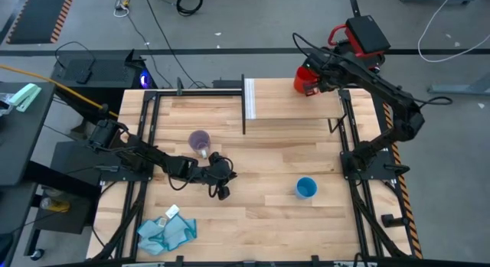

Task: Stack small to large cups/mugs on shelf
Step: Put the red mug on the shelf

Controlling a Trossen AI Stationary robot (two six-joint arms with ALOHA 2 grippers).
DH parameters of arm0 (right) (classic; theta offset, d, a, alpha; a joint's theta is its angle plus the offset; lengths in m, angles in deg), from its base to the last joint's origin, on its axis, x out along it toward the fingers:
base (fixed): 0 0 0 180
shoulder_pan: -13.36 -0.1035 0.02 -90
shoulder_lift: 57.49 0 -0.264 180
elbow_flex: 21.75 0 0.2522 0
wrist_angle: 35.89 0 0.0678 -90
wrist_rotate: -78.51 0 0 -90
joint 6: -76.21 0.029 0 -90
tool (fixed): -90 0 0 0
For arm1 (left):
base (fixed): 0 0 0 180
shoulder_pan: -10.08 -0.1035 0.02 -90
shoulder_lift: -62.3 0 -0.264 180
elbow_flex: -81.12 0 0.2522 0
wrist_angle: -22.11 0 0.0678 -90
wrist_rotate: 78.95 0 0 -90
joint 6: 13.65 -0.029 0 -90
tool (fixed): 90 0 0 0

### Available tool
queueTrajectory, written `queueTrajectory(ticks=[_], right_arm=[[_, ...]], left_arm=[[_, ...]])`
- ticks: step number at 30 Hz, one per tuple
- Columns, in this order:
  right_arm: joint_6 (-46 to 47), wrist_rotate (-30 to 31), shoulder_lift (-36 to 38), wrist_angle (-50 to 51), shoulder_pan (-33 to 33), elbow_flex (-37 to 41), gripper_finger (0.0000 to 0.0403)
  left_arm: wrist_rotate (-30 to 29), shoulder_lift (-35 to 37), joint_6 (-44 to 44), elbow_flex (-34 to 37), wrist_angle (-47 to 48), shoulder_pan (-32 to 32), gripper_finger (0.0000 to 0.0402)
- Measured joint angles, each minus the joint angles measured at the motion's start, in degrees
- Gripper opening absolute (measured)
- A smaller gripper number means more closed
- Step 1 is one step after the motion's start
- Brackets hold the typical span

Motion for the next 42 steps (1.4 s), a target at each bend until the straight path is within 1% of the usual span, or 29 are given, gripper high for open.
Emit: queueTrajectory(ticks=[8,12,15,17,20,21,23,25,26,28,30,32,34,35,39,42], right_arm=[[-0.4,0.54,2.88,-0.38,-0.37,-0.02,0.0002],[-0.89,0.56,4.23,-0.52,-1.83,-0.02,0.0002],[-2.02,0.49,6.1,-0.84,-4.91,-0.02,0.0002],[-2.23,0.47,7.36,-1.24,-7.63,-0.02,0.0002],[-2.68,0.46,9.54,-3.36,-12.41,0.15,0.0002],[-3.18,0.45,10.54,-4.76,-14.08,0.75,0.0002],[-4.04,0.42,12.55,-7.92,-17.5,2.61,0.0002],[-4.91,0.32,14.88,-12.2,-20.58,5.65,0.0002],[-5.18,0.3,16.16,-14.19,-21.83,7.34,0.0002],[-5.21,0.25,18.81,-17.48,-23.6,10.75,0.0002],[-5.34,0.32,21.01,-20.25,-24.57,13.71,0.0005],[-5.36,0.34,22.97,-22.87,-25.11,16.21,0.0008],[-5.27,0.78,24.72,-25.66,-25.03,18.43,0.0012],[-5.05,1.08,25.35,-26.92,-24.7,19.46,0.0014],[-5.93,1.41,26.5,-30.15,-21.41,21.52,0.0022],[-6.15,1.47,26.25,-30.39,-18.17,21.59,0.0027]], left_arm=[[-0.62,0.0,-0.05,0.0,0.0,0.0,0.0052],[-4.18,0.0,-0.92,0.0,-0.37,0.0,0.005],[-6.78,0.0,-3.42,0.0,-3.67,-0.02,0.005],[-7.07,0.06,-6.56,0.0,-8.76,-0.07,0.0049],[-7.01,1.21,-14.57,-0.14,-19.03,-0.29,0.0046],[-6.84,1.96,-17.27,-0.85,-20.93,-0.6,0.0045],[-6.12,4.28,-21.79,-3.82,-20.89,-2.04,0.0043],[-4.74,6.53,-25.43,-8.75,-17.37,-4.36,0.004],[-3.64,7.38,-26.79,-11.9,-13.58,-5.77,0.0039],[-0.94,8.17,-28.02,-19.4,-2.79,-9.3,0.0036],[2.42,8.19,-27.47,-27.23,8.5,-13.65,0.0033],[5.83,7.49,-26.0,-34.29,15.48,-18.59,0.0032],[10.56,6.6,-23.32,-39.34,19.07,-23.99,0.0033],[13.93,5.99,-21.68,-41.09,20.05,-26.63,0.0034],[29.9,1.44,-12.27,-46.63,19.53,-36.7,0.0035],[36.55,-4.46,-7.87,-50.52,19.88,-41.61,0.0031]])
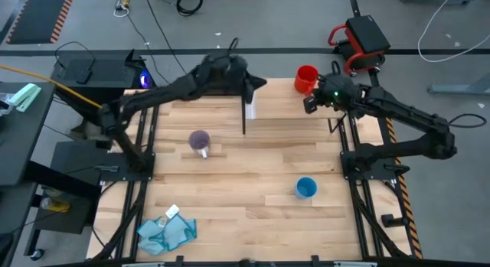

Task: Stack small to large cups/mugs on shelf
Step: Put the red mug on the shelf

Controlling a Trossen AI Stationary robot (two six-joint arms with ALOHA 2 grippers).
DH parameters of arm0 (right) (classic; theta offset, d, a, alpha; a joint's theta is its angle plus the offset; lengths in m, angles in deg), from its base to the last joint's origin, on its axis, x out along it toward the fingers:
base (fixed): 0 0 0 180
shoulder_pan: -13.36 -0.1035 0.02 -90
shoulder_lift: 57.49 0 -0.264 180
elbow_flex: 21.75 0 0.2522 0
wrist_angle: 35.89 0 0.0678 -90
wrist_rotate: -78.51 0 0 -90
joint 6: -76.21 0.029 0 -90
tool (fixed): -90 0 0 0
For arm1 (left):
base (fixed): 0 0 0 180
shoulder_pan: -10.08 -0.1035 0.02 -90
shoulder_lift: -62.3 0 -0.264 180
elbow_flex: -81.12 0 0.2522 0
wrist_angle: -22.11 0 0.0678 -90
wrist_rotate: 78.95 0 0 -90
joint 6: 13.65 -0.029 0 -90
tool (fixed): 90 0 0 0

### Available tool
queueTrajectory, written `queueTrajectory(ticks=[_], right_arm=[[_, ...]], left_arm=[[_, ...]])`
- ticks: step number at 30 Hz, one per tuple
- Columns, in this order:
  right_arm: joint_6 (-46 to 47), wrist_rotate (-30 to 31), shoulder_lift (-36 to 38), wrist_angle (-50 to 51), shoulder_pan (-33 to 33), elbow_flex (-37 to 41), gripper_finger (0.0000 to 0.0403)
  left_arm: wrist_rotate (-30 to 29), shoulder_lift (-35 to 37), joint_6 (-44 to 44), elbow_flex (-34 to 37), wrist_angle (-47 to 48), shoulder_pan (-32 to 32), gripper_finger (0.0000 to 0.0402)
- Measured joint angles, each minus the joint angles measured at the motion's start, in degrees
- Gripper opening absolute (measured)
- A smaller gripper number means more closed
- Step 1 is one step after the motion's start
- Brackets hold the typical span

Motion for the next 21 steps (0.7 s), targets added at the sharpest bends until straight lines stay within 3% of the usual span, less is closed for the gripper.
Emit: queueTrajectory(ticks=[10,16,21], right_arm=[[-2.95,-0.02,-3.33,-4.85,7.84,0.04,0.0041],[-3.48,-0.09,-7.24,-4.89,11.84,0.04,0.0037],[-5.32,-0.03,-8.79,-4.81,13.86,-1.01,0.0036]], left_arm=[[20.91,-21.34,5.41,-23.28,2.73,-4.65,0.0036],[21.27,-28.25,5.28,-34.68,8.85,-6.13,0.0038],[16.32,-29.77,3.65,-36.46,14.44,-8.19,0.0037]])
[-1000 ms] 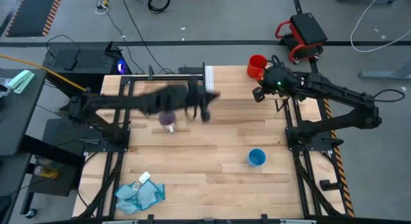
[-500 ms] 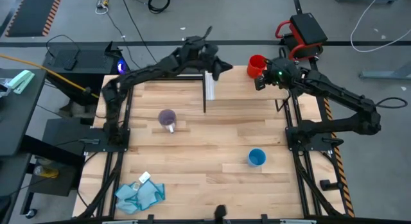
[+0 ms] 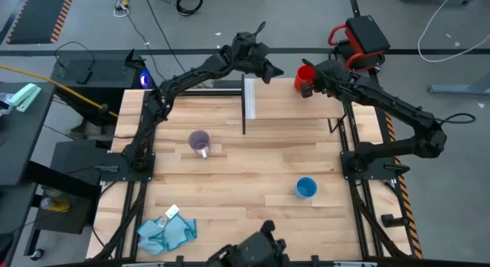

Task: Stack small to large cups/mugs on shelf
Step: Put the red mug on the shelf

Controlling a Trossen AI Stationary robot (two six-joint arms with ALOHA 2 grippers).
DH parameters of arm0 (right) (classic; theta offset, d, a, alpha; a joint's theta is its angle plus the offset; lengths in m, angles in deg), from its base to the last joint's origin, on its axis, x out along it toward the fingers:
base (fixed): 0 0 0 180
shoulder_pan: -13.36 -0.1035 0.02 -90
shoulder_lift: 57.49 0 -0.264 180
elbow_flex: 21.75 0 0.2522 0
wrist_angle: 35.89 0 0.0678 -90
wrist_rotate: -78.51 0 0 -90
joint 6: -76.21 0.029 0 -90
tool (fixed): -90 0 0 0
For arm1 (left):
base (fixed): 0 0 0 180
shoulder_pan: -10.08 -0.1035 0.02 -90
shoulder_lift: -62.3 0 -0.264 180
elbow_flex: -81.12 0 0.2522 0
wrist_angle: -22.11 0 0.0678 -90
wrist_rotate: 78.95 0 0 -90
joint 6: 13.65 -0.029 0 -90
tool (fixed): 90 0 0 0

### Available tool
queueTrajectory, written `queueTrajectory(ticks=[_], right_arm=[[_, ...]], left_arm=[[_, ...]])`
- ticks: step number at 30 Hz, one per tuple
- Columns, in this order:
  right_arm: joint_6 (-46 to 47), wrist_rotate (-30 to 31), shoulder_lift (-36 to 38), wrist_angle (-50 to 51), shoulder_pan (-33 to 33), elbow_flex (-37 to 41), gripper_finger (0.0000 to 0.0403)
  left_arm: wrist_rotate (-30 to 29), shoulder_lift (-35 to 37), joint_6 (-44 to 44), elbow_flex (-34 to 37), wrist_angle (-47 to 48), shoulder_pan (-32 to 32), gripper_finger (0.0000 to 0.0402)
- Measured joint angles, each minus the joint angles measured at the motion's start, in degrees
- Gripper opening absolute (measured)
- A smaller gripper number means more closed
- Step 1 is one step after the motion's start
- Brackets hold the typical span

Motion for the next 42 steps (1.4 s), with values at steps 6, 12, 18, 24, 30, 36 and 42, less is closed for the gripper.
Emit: queueTrajectory(ticks=[6,12,18,24,30,36,42], right_arm=[[-0.61,0.0,1.43,0.11,1.59,-0.36,0.0035],[0.64,-0.01,1.69,1.8,3.06,-0.41,0.001],[0.29,-0.28,0.73,2.86,2.86,-0.41,0.0015],[-0.32,-4.31,1.53,6.45,2.28,-0.4,0.0034],[0.6,-5.88,2.43,7.68,-1.62,2.04,0.0046],[-1.2,-3.05,3.15,5.77,-4.06,3.02,0.0059],[-0.87,0.64,6.22,5.51,-4.06,3.02,0.0063]], left_arm=[[-2.32,0.05,-0.46,-0.01,1.24,-1.54,0.003],[-2.7,-1.26,-0.08,-0.01,0.98,-1.75,0.0035],[-2.77,-2.75,-0.56,0.06,2.13,-2.39,0.0033],[0.44,-2.55,-2.7,0.01,5.81,-2.33,0.0036],[0.7,-2.48,-5.68,0.01,7.63,-2.26,0.0038],[-0.6,-2.48,-5.86,0.01,7.4,-2.28,0.0036],[-1.16,-2.48,-4.88,0.01,4.34,-2.42,0.0051]])
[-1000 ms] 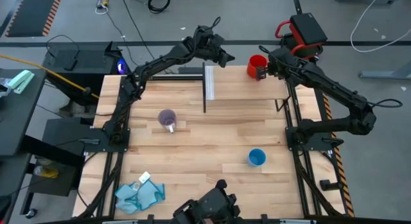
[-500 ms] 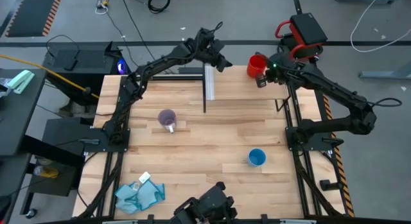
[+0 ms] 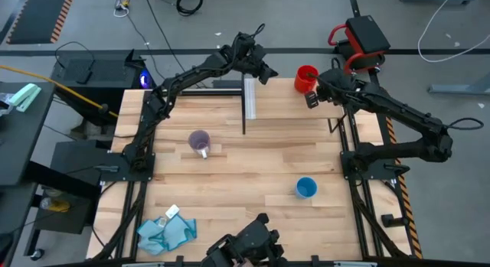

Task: Stack small to large cups/mugs on shelf
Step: Put the red mug on the shelf

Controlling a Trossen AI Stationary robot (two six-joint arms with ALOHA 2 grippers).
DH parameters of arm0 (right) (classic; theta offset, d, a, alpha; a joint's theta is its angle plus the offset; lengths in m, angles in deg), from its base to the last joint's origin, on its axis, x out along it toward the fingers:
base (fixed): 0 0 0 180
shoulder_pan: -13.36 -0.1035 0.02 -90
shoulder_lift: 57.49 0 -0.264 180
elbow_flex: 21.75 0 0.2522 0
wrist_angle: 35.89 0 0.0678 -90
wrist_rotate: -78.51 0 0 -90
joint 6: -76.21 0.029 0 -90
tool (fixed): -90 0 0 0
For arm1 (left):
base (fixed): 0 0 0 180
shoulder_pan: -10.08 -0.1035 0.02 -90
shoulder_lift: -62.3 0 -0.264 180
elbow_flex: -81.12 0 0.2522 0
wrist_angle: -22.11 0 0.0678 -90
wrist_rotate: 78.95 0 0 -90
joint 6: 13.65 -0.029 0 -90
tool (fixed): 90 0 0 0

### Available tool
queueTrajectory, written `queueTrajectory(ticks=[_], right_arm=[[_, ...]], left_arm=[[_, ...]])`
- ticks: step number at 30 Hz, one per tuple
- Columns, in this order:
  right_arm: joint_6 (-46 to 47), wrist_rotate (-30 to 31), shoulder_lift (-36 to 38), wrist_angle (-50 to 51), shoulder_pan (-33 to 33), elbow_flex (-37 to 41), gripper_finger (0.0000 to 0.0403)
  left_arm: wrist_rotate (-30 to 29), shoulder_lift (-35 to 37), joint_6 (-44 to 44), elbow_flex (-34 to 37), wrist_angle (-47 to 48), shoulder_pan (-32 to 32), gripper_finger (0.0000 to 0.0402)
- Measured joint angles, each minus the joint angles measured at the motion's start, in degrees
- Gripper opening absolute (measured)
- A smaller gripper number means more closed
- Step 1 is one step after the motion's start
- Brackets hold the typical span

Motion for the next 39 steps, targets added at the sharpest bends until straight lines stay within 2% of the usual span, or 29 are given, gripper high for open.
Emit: queueTrajectory(ticks=[10,18,27,32,39], right_arm=[[-0.73,1.27,-0.61,-1.21,2.84,0.0,0.0062],[-1.37,1.21,-0.64,-2.56,4.3,0.0,0.0062],[-1.24,0.96,-0.64,-2.56,1.83,0.0,0.0062],[-0.91,1.01,-0.62,-2.58,0.46,0.0,0.0061],[-1.0,1.2,-0.6,-3.04,0.39,0.0,0.0061]], left_arm=[[4.87,0.0,2.07,0.0,-3.12,0.2,0.0068],[5.15,-0.04,0.59,0.02,-2.37,3.08,0.0071],[3.91,-2.13,-0.99,0.0,-7.03,6.04,0.0078],[2.04,-2.75,-5.59,0.04,-7.33,6.35,0.0077],[-0.13,-5.09,-6.67,0.04,-14.01,6.63,0.0082]])
